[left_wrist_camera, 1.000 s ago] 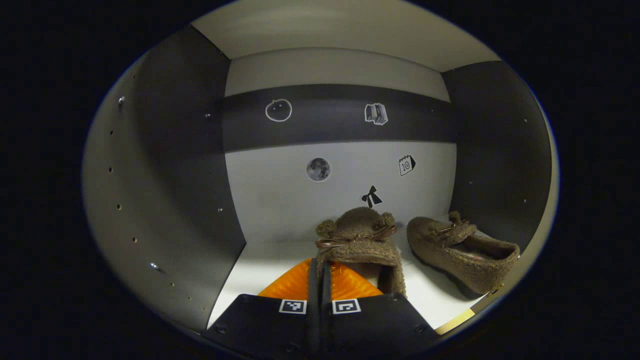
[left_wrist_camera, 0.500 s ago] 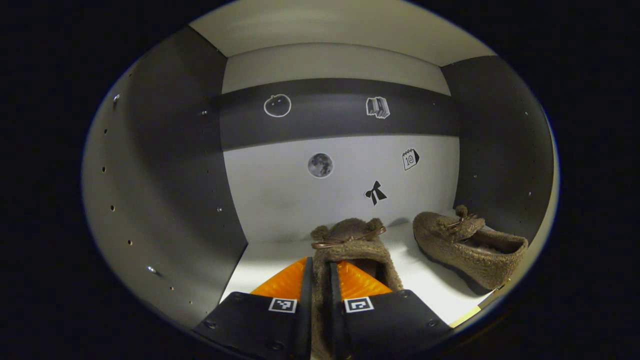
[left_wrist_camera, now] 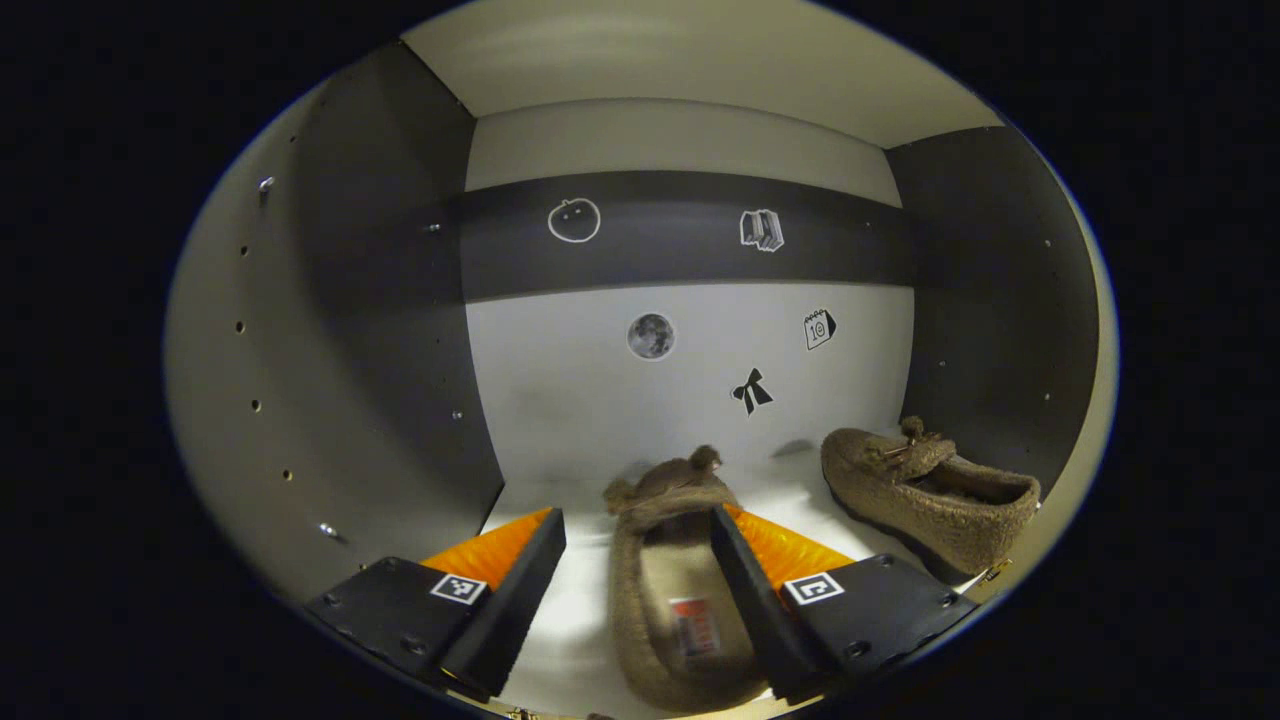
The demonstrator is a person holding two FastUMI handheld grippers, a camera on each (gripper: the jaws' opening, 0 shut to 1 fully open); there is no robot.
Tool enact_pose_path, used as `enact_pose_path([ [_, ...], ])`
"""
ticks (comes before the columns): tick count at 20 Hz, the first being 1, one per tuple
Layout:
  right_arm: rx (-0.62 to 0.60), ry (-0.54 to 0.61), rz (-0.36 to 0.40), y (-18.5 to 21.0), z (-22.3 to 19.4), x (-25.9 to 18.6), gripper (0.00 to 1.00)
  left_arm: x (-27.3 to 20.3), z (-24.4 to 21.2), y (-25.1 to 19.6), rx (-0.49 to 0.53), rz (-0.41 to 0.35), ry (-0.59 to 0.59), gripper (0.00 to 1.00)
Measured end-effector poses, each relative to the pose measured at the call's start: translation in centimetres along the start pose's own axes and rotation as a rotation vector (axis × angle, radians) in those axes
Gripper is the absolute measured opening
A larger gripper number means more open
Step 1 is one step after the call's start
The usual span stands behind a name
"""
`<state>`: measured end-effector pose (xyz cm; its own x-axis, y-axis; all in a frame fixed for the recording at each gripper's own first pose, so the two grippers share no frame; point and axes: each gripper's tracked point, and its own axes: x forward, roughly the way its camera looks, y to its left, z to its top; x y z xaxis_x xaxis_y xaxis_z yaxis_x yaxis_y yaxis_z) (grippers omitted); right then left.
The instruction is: Grab one shoe with the right hand and put it into the shoe cabinet, grab the other shoe with the left hand and put it into the shoe cabinet; then close the right door with the right hand and the left door with the left hand.
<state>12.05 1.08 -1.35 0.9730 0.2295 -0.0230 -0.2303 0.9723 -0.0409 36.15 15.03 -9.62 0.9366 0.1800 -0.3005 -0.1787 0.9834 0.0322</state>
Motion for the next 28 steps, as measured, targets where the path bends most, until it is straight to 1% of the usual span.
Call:
enact_pose_path([
  [3, -0.010, -0.018, -0.002, 0.4, 0.5, -0.3, 0.97, -1.7, 0.6, -0.4, -0.025, -0.025, -0.035, 0.95],
  [5, -0.018, -0.035, -0.013, 0.7, 1.0, -0.8, 0.97, -3.6, 1.5, -1.0, -0.007, -0.040, -0.075, 0.95],
  [7, -0.018, -0.058, -0.032, 1.1, 1.9, -1.6, 0.97, -6.8, 3.1, -2.3, 0.020, -0.066, -0.152, 0.94],
  [10, -0.009, -0.091, -0.074, 1.1, 3.2, -3.4, 0.99, -13.2, 5.4, -5.1, 0.017, -0.134, -0.269, 0.95],
  [11, -0.014, -0.099, -0.092, 1.1, 3.5, -4.1, 0.94, -15.6, 5.9, -6.1, -0.006, -0.172, -0.302, 0.95],
  [12, -0.029, -0.104, -0.111, 0.9, 3.7, -4.9, 0.98, -18.0, 6.4, -6.8, -0.038, -0.210, -0.334, 0.95],
  [14, -0.071, -0.104, -0.163, 0.1, 3.6, -6.9, 0.98, -22.9, 7.4, -7.8, -0.093, -0.278, -0.390, 0.93],
  [16, -0.083, -0.107, -0.196, -0.1, 3.8, -8.9, 0.98, -27.1, 8.1, -7.3, -0.106, -0.305, -0.423, 0.98],
  [17, -0.076, -0.114, -0.222, -0.4, 4.0, -10.1, 0.94, -29.0, 8.4, -6.8, -0.100, -0.303, -0.444, 0.95],
  [18, -0.069, -0.121, -0.248, -0.8, 4.3, -11.2, 0.98, -30.5, 8.7, -6.5, -0.091, -0.302, -0.460, 0.95],
  [21, -0.059, -0.133, -0.363, -3.5, 5.0, -15.0, 0.98, -34.7, 8.7, -6.9, -0.073, -0.340, -0.484, 0.96],
  [22, -0.066, -0.132, -0.405, -4.8, 5.2, -16.2, 0.98, -35.2, 8.4, -7.3, -0.072, -0.357, -0.479, 0.96],
  [23, -0.075, -0.133, -0.460, -6.7, 5.3, -17.8, 0.98, -35.9, 8.4, -7.6, -0.072, -0.372, -0.475, 0.96],
  [25, -0.081, -0.138, -0.540, -9.9, 5.4, -19.8, 0.98, -37.4, 7.9, -8.2, -0.074, -0.393, -0.463, 0.96],
  [27, -0.076, -0.127, -0.592, -13.0, 5.1, -21.1, 0.98, -38.6, 7.7, -8.6, -0.081, -0.400, -0.453, 0.96],
  [28, -0.071, -0.122, -0.606, -14.5, 5.0, -21.3, 0.98, -38.9, 7.6, -8.7, -0.084, -0.397, -0.449, 0.96],
])
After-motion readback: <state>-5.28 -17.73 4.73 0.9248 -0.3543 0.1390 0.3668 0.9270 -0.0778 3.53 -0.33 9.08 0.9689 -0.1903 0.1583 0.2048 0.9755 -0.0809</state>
